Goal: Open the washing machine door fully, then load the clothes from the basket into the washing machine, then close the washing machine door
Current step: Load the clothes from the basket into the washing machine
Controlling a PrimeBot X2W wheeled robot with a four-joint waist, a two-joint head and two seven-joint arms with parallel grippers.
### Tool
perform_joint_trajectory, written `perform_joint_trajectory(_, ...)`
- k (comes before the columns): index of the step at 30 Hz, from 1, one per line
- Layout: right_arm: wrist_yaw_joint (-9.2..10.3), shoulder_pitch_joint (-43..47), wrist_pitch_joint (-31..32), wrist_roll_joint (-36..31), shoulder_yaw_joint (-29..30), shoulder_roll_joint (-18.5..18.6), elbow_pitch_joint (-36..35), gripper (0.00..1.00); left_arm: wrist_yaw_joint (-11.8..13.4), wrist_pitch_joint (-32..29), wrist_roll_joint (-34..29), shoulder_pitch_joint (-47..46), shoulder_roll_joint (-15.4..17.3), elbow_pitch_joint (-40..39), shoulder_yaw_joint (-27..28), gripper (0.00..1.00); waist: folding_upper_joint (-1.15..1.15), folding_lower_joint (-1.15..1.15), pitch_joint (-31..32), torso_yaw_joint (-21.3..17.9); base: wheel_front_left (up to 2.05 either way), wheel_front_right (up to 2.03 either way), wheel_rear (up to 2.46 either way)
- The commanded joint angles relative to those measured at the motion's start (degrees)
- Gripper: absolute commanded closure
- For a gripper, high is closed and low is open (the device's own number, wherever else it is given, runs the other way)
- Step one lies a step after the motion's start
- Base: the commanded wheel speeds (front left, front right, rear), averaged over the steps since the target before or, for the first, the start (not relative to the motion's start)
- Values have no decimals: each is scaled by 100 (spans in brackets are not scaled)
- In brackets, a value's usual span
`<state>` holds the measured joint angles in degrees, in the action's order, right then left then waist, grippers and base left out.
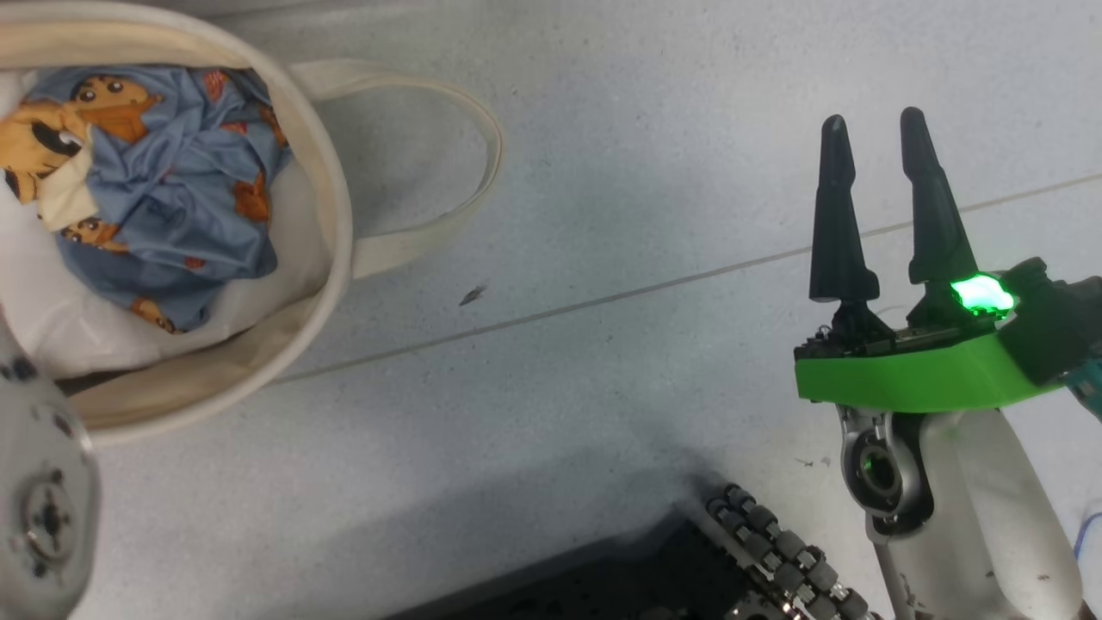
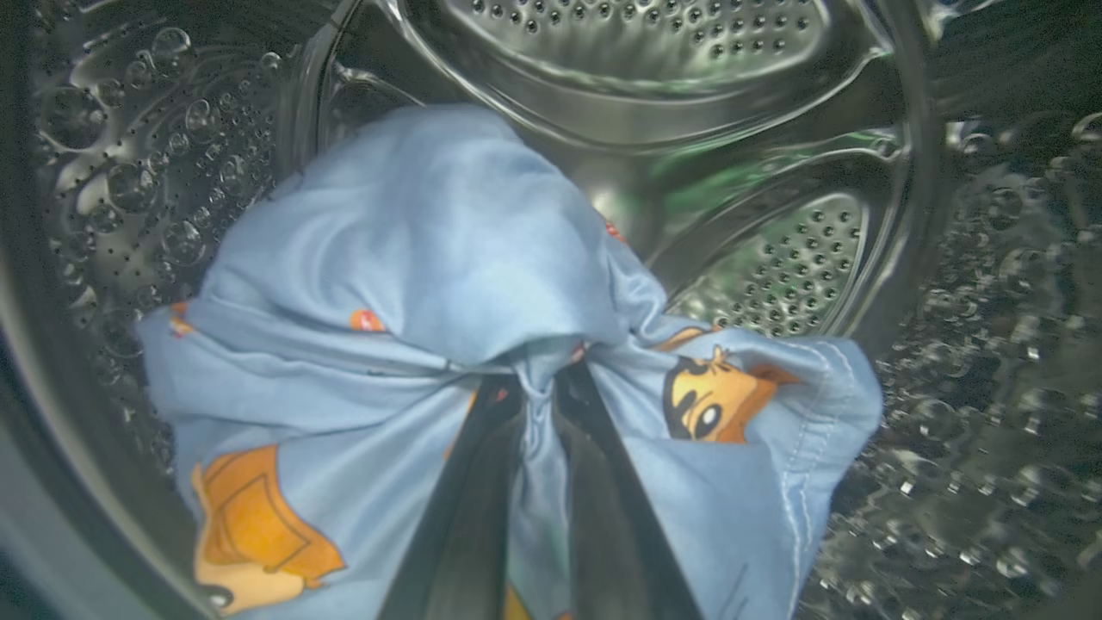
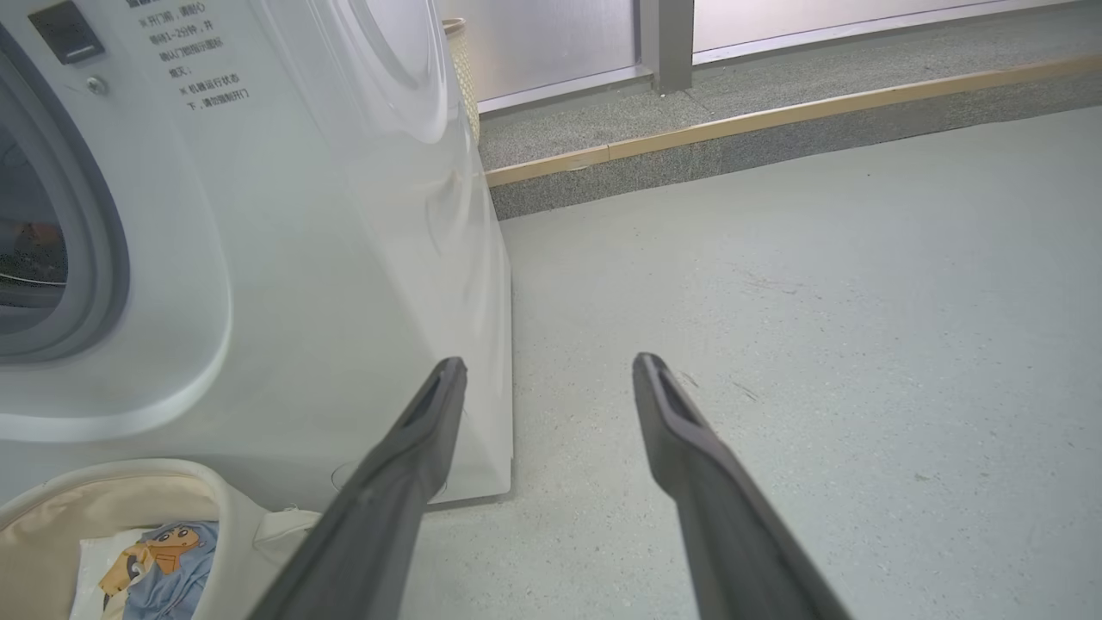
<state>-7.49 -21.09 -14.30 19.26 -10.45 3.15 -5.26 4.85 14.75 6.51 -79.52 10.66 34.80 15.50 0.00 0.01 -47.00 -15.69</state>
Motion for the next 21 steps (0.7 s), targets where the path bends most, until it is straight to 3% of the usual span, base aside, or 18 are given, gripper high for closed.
perform_joint_trajectory(1, 0, 130, -70, 13, -110, -27, -180, 0, 37, 25, -58, -124, 263, -139, 8, 100, 0, -1, -105, 4, 0, 0, 0)
perform_joint_trajectory(2, 0, 119, -70, -1, -121, -27, -179, 0, 99, 25, -95, -244, 286, -8, 8, 100, 0, -1, -137, 10, 0, 0, 0)
perform_joint_trajectory(3, 0, 112, -70, -19, -140, -27, -173, 0, 199, 25, -160, -325, 321, 162, 4, 90, 0, -1, -150, 12, 0, 0, 0)
perform_joint_trajectory(4, 0, 103, -70, -25, -153, -27, -173, 0, 303, 25, -267, -397, 371, 305, -36, 1, 0, -1, -162, 10, 0, 0, 0)
perform_joint_trajectory(7, 0, 76, -70, -3, -138, -27, -165, 0, 398, 25, -393, -532, 424, 480, -116, 0, 0, -1, -155, 7, 0, 0, 0)
perform_joint_trajectory(12, 0, 40, -70, -35, -129, -27, -133, 0, 346, 25, -420, -155, 357, 123, -146, 0, 0, -1, 58, 71, 0, 0, 0)
perform_joint_trajectory(21, 0, 138, -70, -250, -168, -27, -13, 0, 37, 25, -336, 1534, -215, -797, -220, 0, 0, -1, 913, 445, 0, 0, 0)
